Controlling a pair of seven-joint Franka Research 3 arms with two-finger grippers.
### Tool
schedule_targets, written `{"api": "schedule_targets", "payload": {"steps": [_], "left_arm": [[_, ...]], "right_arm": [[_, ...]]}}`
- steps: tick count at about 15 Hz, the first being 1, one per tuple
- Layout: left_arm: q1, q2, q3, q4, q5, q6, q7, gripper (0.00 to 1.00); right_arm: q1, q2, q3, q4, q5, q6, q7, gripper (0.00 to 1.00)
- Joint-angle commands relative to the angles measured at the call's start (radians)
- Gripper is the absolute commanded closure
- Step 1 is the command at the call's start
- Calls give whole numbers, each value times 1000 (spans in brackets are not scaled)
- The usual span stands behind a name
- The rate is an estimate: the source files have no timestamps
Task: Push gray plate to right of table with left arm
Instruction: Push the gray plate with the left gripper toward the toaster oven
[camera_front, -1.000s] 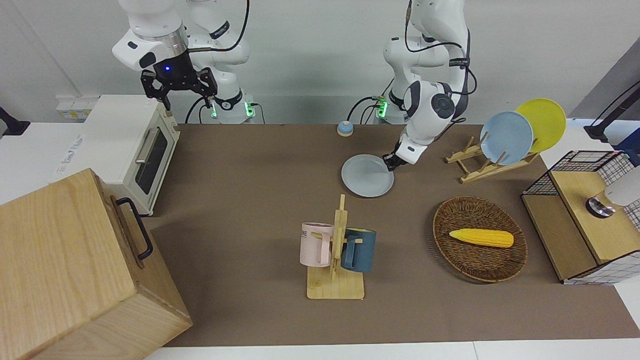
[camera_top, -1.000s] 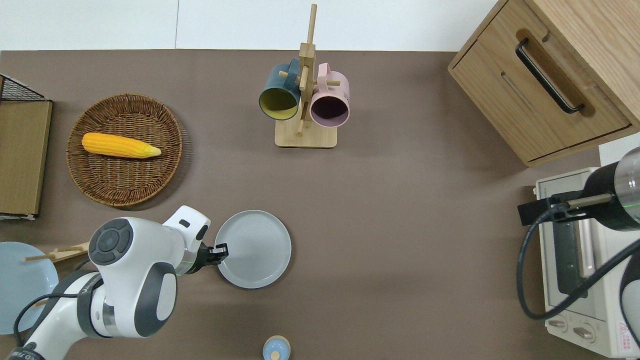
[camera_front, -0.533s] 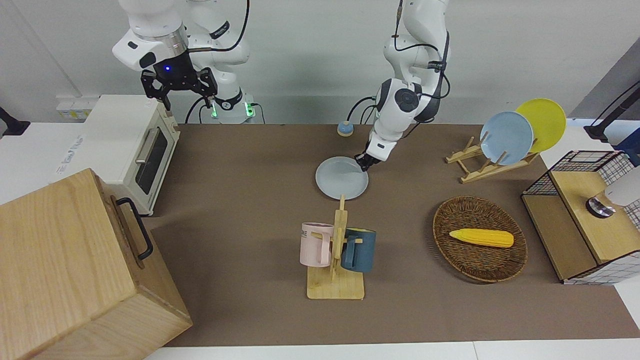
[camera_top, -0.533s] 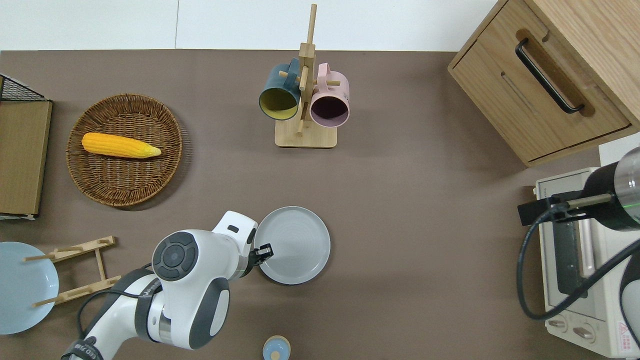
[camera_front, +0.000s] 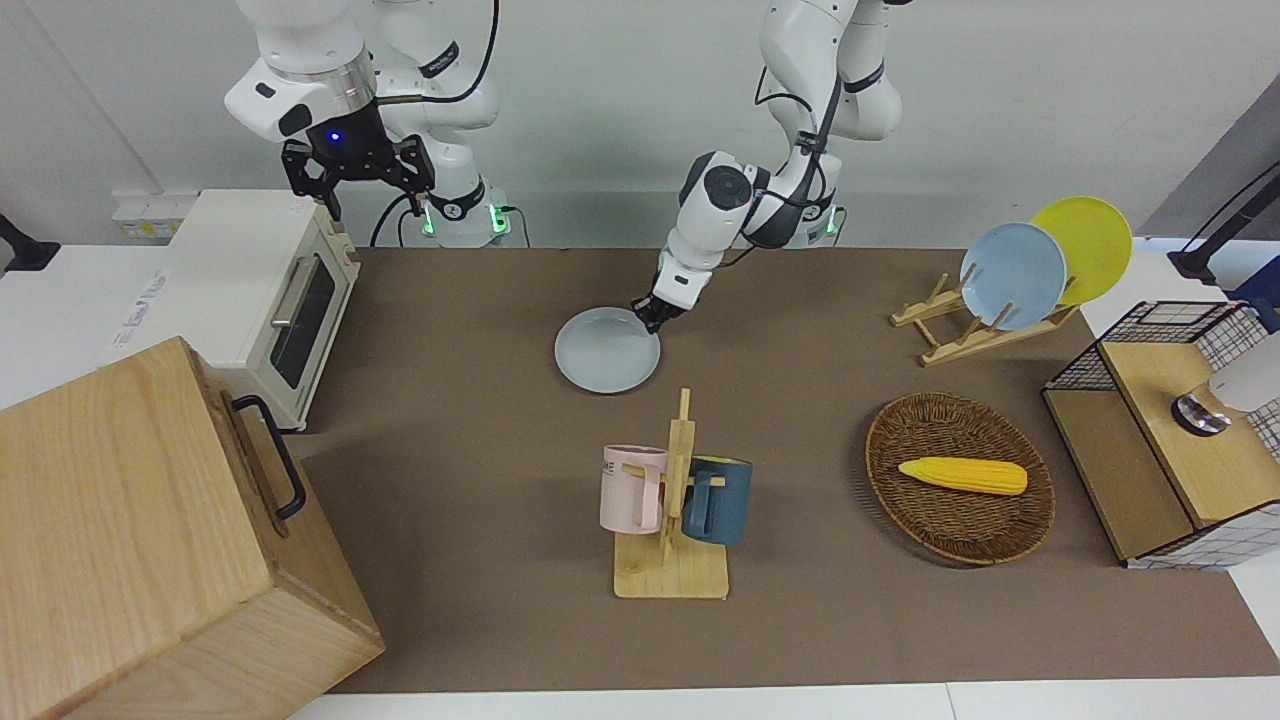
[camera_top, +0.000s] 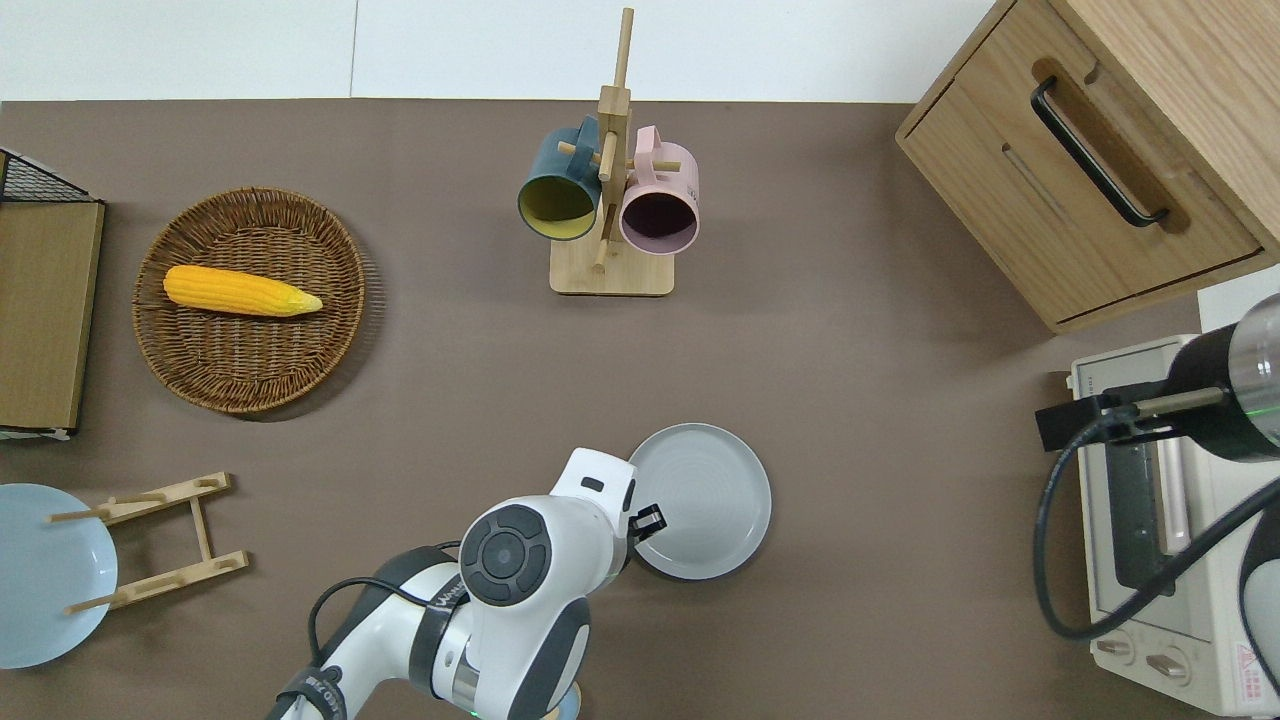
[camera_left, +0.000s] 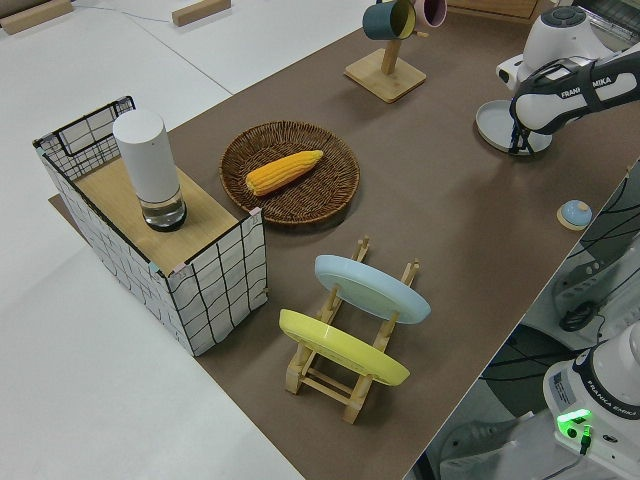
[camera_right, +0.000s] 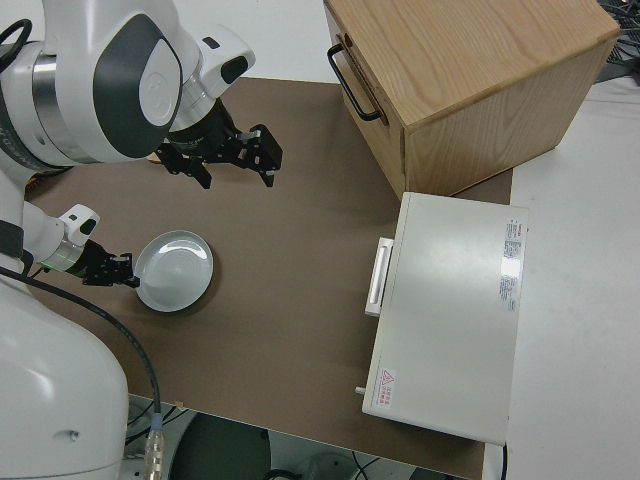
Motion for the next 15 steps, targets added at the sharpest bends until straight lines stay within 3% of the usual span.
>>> {"api": "schedule_targets", "payload": {"steps": [1, 5, 6, 7, 8, 10, 12, 13, 15], "left_arm": [[-24, 89, -53, 93, -17, 38, -90, 1000], [-64, 107, -56, 115, -15, 44, -96, 1000], [-76, 111, -55, 131, -18, 44, -104, 874], [-76, 116, -56, 145, -12, 44, -113, 508], [-78, 125, -55, 158, -2, 42, -107, 26], [-76, 123, -52, 159, 12, 30, -108, 5], [-61, 90, -31, 164, 145, -78, -110, 2], [-58, 65, 18, 171, 229, -143, -104, 2], [-55, 28, 75, 175, 322, -223, -82, 2]], "right_arm": [[-8, -10, 5, -4, 1, -12, -8, 5], [-8, -10, 5, -4, -1, -12, -8, 5], [-8, -10, 5, -4, -1, -12, -8, 5], [-8, -10, 5, -4, -1, -12, -8, 5], [-8, -10, 5, -4, 1, -12, -8, 5], [-8, -10, 5, -4, 1, -12, -8, 5], [-8, -10, 5, -4, -1, -12, -8, 5], [-8, -10, 5, -4, 1, -12, -8, 5], [-8, -10, 5, -4, 1, -12, -8, 5]]}}
